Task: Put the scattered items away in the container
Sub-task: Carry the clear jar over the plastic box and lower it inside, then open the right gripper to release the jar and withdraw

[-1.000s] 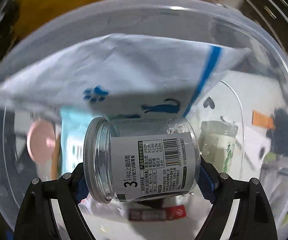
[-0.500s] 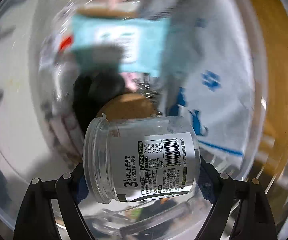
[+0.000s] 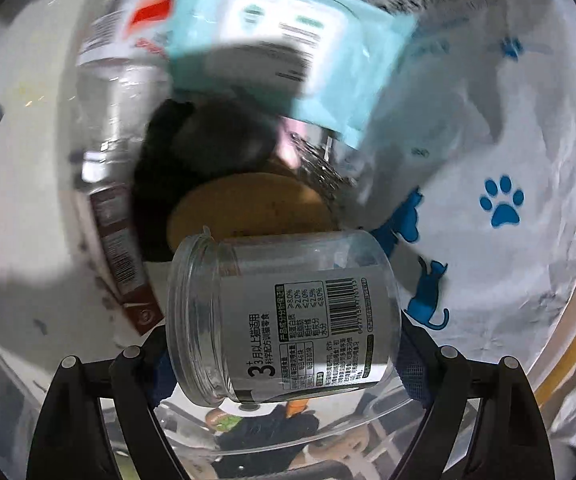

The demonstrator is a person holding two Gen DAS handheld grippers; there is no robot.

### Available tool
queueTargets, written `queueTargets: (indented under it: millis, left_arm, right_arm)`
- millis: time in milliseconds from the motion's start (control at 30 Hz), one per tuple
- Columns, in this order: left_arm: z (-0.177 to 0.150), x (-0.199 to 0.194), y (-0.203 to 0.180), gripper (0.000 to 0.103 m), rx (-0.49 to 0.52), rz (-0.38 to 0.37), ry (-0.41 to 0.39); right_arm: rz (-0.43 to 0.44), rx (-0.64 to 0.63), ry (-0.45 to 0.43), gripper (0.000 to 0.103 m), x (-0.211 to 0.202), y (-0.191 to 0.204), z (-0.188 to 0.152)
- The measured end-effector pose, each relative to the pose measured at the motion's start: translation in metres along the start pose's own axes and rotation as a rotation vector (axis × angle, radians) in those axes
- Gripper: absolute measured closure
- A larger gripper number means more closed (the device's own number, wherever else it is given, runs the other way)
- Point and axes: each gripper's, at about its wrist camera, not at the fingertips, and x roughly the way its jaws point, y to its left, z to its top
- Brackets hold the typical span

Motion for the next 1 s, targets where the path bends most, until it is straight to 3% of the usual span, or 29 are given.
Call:
queueTargets:
  millis: [67,100,300,500,633,833,1000]
  left_arm:
    - [0.0,0.002,-0.001,0.005,0.0,-0.004,0.004]
    - [0.0,0.004,-0.001,0.005,0.0,-0.006,0.006]
    - [-0.001,0.008,-0.002,0.005,-0.011,-0.024,0.012]
    - [0.0,0.004,-0.005,0.005,-0.002,-0.037,0.004]
    - [0.001,0.002,-0.008,0.005,0.005,-0.037,0.004]
    - [0.001,-0.003,-0.019,0.005,0.035,-0.03,0.005]
    - [0.003,-0.014,-0.036,0.004,0.08,-0.022,-0.021]
  right_arm:
    - [0.028,0.022,0.001,0.008,0.0,-0.002,-0.007]
    - [0.043,0.033,0.001,0.0,-0.001,-0.003,-0.011]
    - [0.057,0.07,-0.027,0.0,-0.011,-0.012,-0.034]
    - [0.068,0.149,-0.124,0.0,-0.054,-0.035,-0.065]
    - [0.059,0.248,-0.24,0.0,-0.145,-0.04,-0.029]
    - [-0.014,0.47,-0.466,0.0,-0.16,-0.038,-0.027]
    - [-0.083,0.693,-0.623,0.0,-0.185,-0.021,-0.047]
